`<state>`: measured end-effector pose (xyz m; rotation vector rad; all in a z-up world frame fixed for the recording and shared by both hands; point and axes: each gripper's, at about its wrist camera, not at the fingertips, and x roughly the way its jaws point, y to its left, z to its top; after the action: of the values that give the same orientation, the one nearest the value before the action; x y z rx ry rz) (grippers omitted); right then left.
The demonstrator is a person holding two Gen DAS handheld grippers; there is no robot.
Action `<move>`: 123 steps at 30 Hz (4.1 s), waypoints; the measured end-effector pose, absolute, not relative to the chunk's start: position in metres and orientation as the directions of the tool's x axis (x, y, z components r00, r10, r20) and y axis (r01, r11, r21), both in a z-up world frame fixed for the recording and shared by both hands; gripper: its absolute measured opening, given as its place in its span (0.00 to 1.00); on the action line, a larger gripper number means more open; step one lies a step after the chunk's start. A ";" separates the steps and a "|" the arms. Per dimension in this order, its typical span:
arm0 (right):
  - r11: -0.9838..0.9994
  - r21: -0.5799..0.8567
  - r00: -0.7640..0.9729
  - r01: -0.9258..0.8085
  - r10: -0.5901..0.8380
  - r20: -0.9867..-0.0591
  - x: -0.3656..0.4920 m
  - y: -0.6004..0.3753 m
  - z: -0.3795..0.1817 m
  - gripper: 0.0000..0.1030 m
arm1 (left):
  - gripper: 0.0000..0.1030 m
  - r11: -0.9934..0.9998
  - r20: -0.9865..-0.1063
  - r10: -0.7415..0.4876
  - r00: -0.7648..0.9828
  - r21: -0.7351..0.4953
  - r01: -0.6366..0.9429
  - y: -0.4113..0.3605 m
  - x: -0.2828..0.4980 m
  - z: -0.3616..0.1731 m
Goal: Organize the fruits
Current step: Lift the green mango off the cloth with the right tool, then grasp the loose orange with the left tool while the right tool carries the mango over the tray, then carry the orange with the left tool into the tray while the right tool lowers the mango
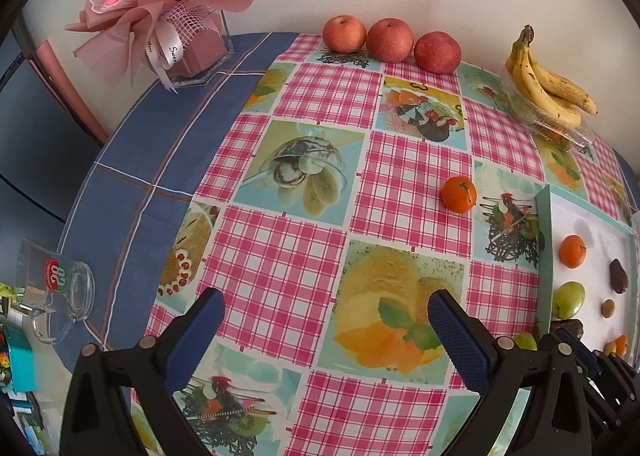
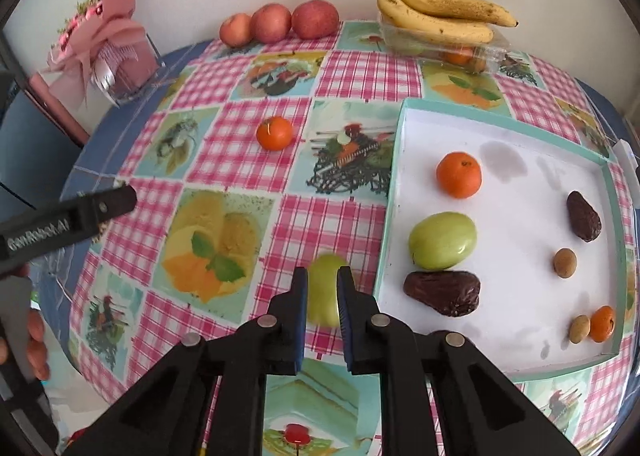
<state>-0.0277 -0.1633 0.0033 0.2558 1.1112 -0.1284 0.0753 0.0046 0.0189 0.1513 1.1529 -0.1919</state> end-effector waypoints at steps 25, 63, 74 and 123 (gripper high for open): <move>0.941 0.258 0.373 0.221 0.163 -0.913 -0.003 -0.152 -0.038 0.41 | 1.00 0.973 -0.926 -0.062 0.372 0.028 0.231 0.004 0.078 0.010; 0.894 0.295 0.506 0.337 0.092 -0.858 0.009 -0.202 0.009 0.43 | 0.83 0.950 -0.917 -0.257 0.304 -0.181 0.256 -0.067 0.118 0.000; 0.877 0.254 0.555 0.408 -0.017 -0.832 0.019 -0.258 0.036 0.43 | 0.50 0.942 -0.922 -0.297 0.248 -0.241 0.232 -0.100 0.167 -0.038; 0.717 0.221 0.444 0.661 -0.136 -0.886 -0.032 -0.386 -0.012 0.43 | 0.33 0.774 -0.862 -0.464 0.202 -0.284 0.566 -0.237 0.099 -0.031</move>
<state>-0.0319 -0.3861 -0.0120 0.6053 0.9971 -0.5330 0.0988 -0.2367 -0.0307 0.1027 1.1624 -0.7210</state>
